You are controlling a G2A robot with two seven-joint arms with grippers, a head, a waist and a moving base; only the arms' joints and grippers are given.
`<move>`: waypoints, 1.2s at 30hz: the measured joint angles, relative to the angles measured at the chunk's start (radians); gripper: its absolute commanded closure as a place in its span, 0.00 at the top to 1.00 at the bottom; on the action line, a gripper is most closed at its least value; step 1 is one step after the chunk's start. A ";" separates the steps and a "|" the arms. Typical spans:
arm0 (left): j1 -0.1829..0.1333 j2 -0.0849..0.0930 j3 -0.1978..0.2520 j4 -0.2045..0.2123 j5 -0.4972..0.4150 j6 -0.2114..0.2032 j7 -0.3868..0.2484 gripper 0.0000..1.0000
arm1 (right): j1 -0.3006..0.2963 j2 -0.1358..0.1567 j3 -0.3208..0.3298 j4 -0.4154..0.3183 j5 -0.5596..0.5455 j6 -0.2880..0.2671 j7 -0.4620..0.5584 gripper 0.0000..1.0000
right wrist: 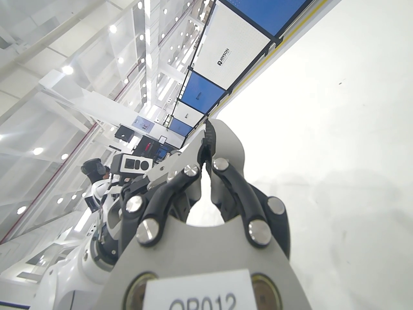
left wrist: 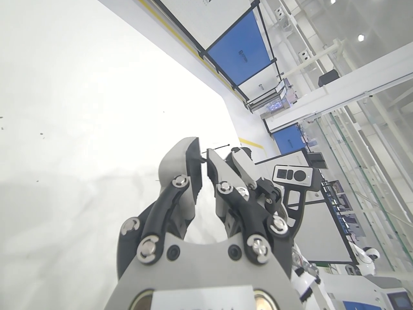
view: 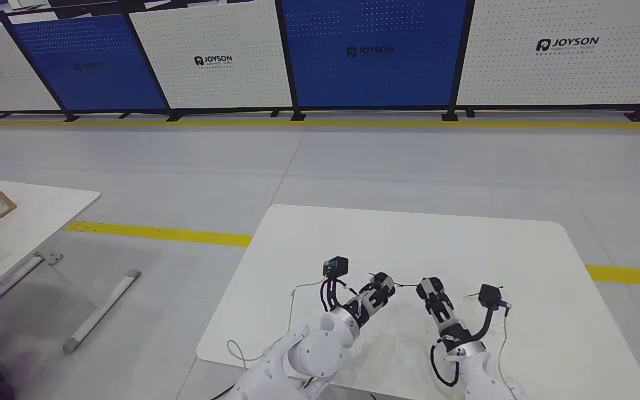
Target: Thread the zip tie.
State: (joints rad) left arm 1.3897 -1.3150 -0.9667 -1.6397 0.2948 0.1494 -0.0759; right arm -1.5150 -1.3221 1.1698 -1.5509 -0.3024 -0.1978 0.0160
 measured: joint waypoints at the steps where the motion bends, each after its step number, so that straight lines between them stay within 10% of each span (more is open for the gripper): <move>1: -0.001 0.000 0.000 0.000 0.001 0.000 0.000 0.00 | -0.001 0.000 0.000 -0.002 -0.002 0.000 0.000 0.00; 15: 0.001 0.002 -0.002 -0.008 -0.020 -0.039 -0.041 0.00 | 0.009 -0.005 -0.012 0.003 -0.011 0.010 0.014 0.00; 16: 0.001 0.002 -0.003 -0.008 -0.020 -0.040 -0.042 0.00 | 0.010 -0.005 -0.012 0.004 -0.009 0.008 0.015 0.27; 17: 0.002 0.003 -0.004 -0.008 -0.020 -0.040 -0.043 0.00 | 0.011 -0.006 -0.012 0.005 -0.006 0.006 0.016 0.93; 18: 0.003 0.003 -0.006 -0.008 -0.021 -0.040 -0.041 0.00 | 0.012 -0.006 -0.012 0.006 -0.002 0.003 0.019 1.00; 36: 0.019 -0.008 -0.082 -0.031 -0.229 -0.010 0.056 0.00 | -0.056 0.002 0.024 -0.039 -0.042 -0.040 -0.005 1.00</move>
State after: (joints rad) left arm 1.4089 -1.3226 -1.0484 -1.6711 0.0656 0.1397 -0.0201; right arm -1.5705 -1.3201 1.1937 -1.5904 -0.3449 -0.2380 0.0114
